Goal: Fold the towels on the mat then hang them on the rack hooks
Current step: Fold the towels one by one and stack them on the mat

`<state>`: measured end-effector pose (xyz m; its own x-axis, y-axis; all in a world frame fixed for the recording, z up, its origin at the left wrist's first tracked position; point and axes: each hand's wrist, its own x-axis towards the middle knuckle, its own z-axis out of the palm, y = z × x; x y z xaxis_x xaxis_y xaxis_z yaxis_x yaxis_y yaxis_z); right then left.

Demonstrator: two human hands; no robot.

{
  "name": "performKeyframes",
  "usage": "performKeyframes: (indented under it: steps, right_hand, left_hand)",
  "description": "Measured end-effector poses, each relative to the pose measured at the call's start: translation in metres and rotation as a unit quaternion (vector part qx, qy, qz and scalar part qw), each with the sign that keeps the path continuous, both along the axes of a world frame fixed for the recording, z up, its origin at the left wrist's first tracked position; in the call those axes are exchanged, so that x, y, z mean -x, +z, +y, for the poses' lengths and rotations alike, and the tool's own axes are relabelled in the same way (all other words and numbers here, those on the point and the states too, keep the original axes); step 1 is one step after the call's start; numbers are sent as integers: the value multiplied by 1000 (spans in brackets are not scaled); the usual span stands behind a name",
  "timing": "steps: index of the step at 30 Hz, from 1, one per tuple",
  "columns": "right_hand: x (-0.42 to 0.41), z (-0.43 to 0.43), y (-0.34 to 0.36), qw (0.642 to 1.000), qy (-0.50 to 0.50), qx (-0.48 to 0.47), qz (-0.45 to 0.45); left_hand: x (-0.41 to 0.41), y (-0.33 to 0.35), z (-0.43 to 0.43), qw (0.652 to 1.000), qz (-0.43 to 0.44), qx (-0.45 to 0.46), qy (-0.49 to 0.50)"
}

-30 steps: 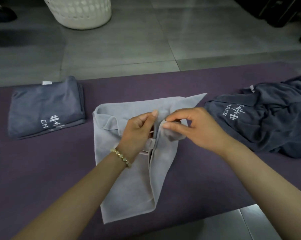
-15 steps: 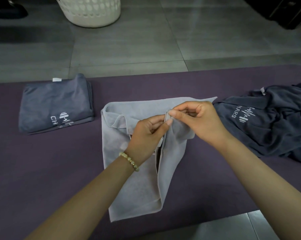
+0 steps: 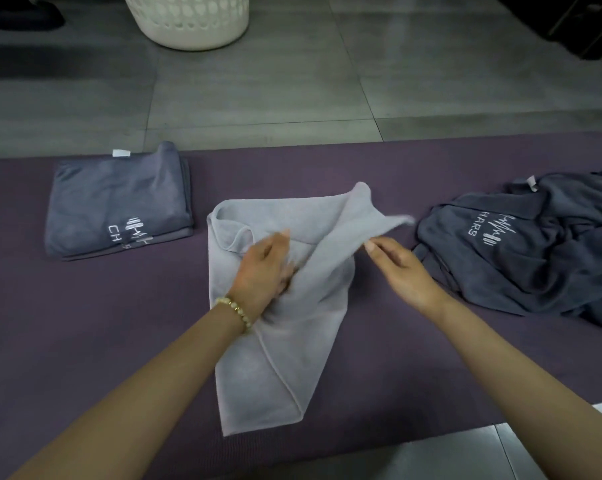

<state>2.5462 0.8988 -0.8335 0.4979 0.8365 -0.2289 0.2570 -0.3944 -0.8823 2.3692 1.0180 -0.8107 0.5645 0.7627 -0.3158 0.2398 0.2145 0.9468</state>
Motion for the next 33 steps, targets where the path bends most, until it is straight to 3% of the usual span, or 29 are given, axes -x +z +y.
performKeyframes:
  steps: [1,2,4,8,11,16,19,23,26,33]
  right_hand:
    - [-2,-4,-6,1000,-7,12,3]
    - [-5,-8,-12,1000,-9,25,7]
    - [-7,-13,-23,998,-3,56,6]
    - [-4,-11,-33,994,6,109,3]
    - [3,-3,-39,992,-1,122,32]
    - [16,22,-51,973,-83,151,156]
    - [17,38,-56,941,-132,146,276]
    - [19,56,-53,879,-267,78,386]
    - [19,65,-53,868,-280,87,401]
    - [21,71,-52,897,-290,45,332]
  left_hand:
    - [12,-12,0,987,135,-20,-86]
    - [24,-22,-1,951,247,-29,-183]
    - [45,-41,-8,906,325,-18,-271]
    - [62,-65,-10,952,292,-17,-90]
    - [60,-74,-3,964,263,-44,26]
    - [41,-83,14,974,220,-21,39]
    - [32,-89,17,970,242,32,12]
    - [26,-95,16,965,228,111,63]
    - [27,-101,18,965,208,141,76]
    - [28,-101,21,959,185,172,131]
